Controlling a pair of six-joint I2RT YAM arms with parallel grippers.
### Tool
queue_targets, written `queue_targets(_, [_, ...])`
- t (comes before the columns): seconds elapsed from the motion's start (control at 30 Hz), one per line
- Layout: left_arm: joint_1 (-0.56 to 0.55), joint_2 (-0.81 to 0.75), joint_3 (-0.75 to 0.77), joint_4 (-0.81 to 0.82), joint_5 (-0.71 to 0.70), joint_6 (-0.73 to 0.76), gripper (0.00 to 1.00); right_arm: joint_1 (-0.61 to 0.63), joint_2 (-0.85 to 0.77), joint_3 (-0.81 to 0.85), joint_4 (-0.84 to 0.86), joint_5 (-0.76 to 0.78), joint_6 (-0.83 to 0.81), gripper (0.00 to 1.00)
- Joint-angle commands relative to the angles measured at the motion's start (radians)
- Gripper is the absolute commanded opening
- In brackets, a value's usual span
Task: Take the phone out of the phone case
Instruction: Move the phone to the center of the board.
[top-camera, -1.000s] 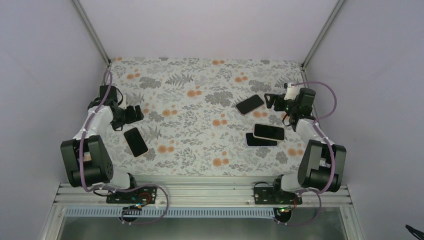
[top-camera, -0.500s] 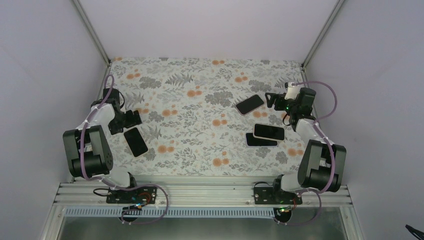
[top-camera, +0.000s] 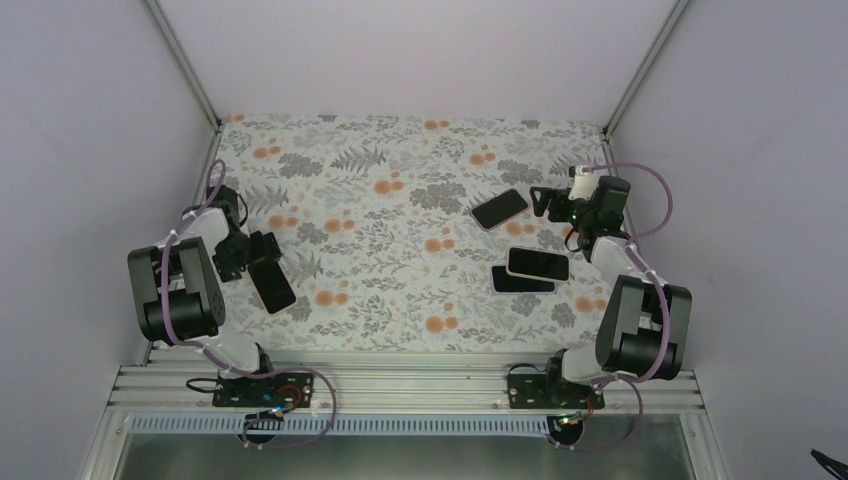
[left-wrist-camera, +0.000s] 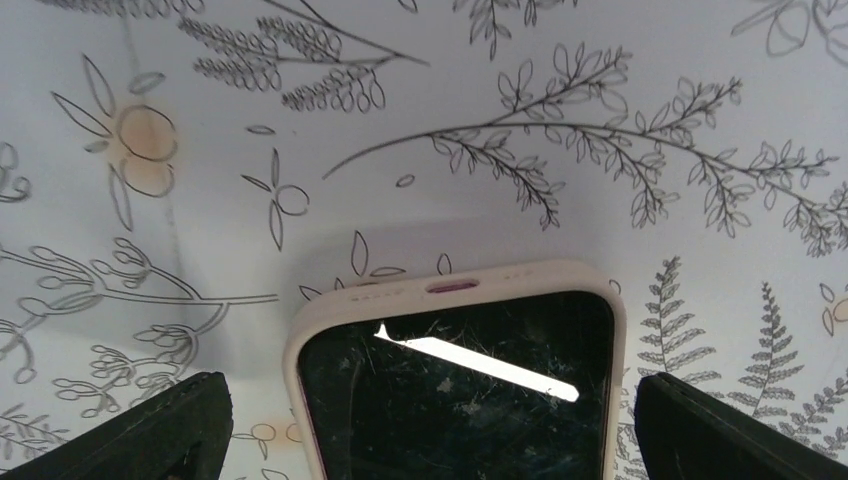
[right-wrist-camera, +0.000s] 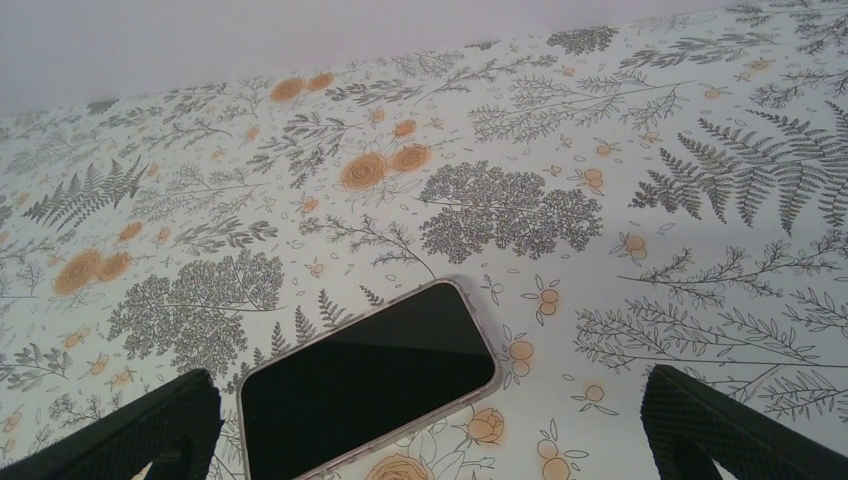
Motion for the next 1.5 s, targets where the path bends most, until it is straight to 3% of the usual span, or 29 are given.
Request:
queue_targets(0.0, [0.003,-0.001,-0.022,0.016,0.055,-0.006,1.0,-0.002,0.011,-0.004,0.022,0.018,0.0,0.99])
queue_targets(0.17, [-0.014,-0.012,-0.024,0.027,0.117,-0.004,1.0,-0.002,0.021,-0.002,0.023,0.013,0.0,0.99])
queue_targets(0.4, [-0.152,-0.004,-0.021,0.038,0.119,0.026,1.0,-0.003,0.019,0.002,0.019,0.01,0.003,0.99])
queue_targets(0.7, [-0.274,0.029,0.041,0.023,0.005,0.082,0.96,-0.012,0.01,0.002,0.017,0.008,0.004,0.99])
queue_targets(1.0, [-0.408,0.019,0.102,0.012,-0.13,0.251,1.0,-0.016,0.005,0.001,0.015,0.004,0.004,0.99])
queue_targets(1.47, [-0.453,0.026,0.172,-0.131,-0.126,0.489,1.0,-0.022,-0.002,-0.004,0.017,0.008,-0.004,0.99])
